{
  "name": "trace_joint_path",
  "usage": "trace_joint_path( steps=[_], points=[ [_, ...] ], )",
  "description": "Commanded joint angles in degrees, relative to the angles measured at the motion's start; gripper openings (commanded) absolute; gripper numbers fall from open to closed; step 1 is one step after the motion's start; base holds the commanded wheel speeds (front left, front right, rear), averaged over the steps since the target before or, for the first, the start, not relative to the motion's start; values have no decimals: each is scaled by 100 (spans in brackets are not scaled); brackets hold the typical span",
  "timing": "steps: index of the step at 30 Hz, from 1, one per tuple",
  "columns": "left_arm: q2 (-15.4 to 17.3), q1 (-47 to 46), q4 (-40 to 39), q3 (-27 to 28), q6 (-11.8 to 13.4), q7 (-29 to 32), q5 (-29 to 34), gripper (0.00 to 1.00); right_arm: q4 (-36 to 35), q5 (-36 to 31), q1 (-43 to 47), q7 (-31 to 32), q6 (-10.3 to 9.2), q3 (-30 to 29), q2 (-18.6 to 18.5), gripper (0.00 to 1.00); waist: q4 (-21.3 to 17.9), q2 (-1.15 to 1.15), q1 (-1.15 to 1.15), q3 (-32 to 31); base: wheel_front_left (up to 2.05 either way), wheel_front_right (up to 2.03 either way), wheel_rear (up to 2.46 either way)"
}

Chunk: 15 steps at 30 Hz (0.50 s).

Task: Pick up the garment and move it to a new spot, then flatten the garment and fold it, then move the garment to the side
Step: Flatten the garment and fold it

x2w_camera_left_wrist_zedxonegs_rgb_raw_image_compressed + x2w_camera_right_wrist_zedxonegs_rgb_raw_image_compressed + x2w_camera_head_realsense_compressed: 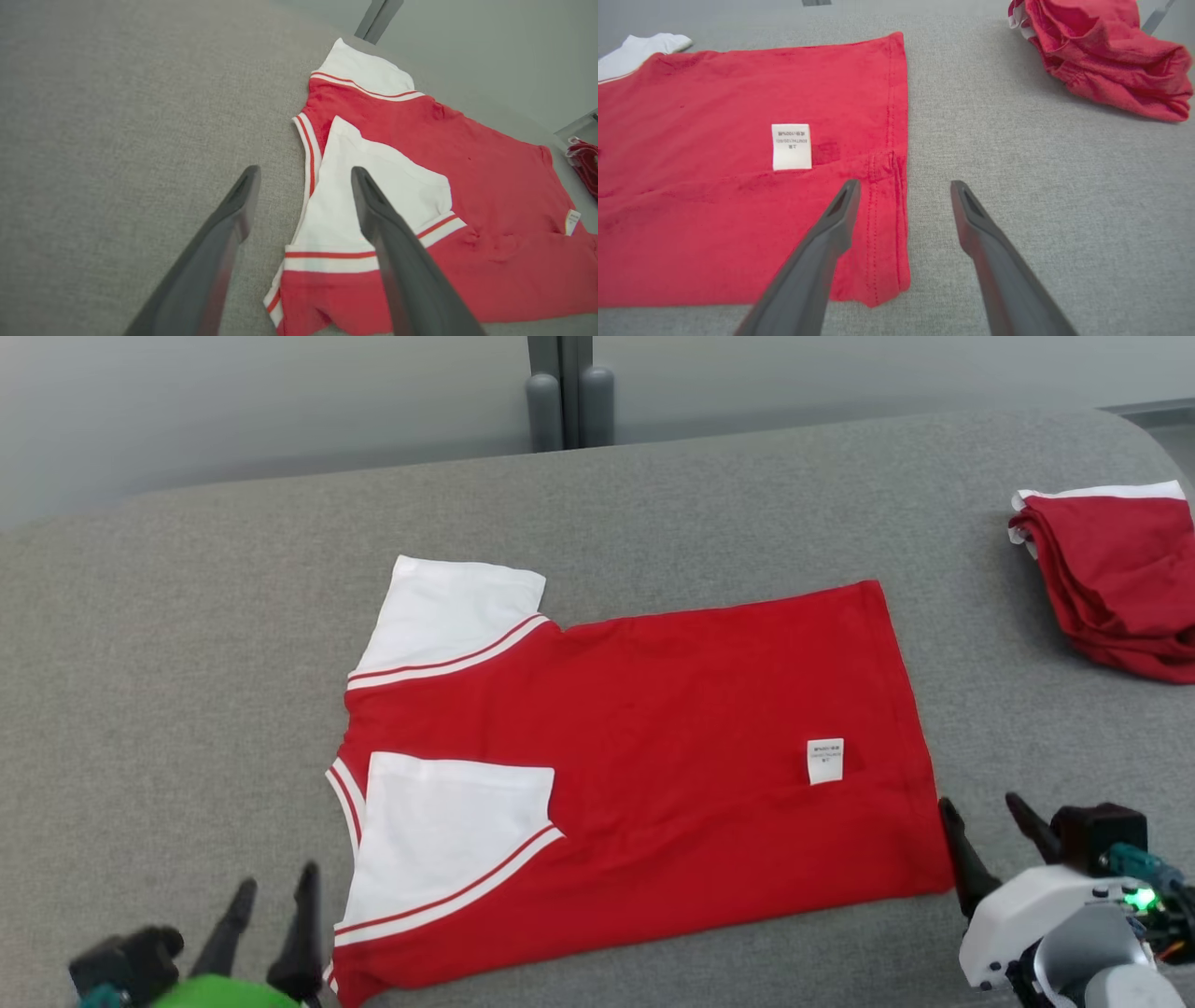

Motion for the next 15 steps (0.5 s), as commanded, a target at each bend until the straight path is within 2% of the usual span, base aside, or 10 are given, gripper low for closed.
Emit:
trace_joint_path(
  steps=[1, 8, 12, 15],
  points=[
    [210, -333, -95, 34, -32, 74, 136, 100, -68, -110, -167, -65, -7, -19, -21, 100, -23, 0, 0, 67, 0, 0, 0],
    [970, -1980, -341, 27, -301, 819, 430, 100, -61, -379, -925, -89, -7, 222, -23, 100, -211, 0, 0, 397, 0, 0, 0],
    [1240, -3062, -68, -154, -521, 1403, 513, 100, 48, -510, -1354, -72, -7, 440, -19, 100, -336, 0, 0, 656, 0, 0, 0],
    [1308, -3774, 303, -240, -640, 1832, 390, 100, 141, -534, -1666, -92, -7, 661, -23, 100, -487, 0, 0, 873, 0, 0, 0]
  ],
)
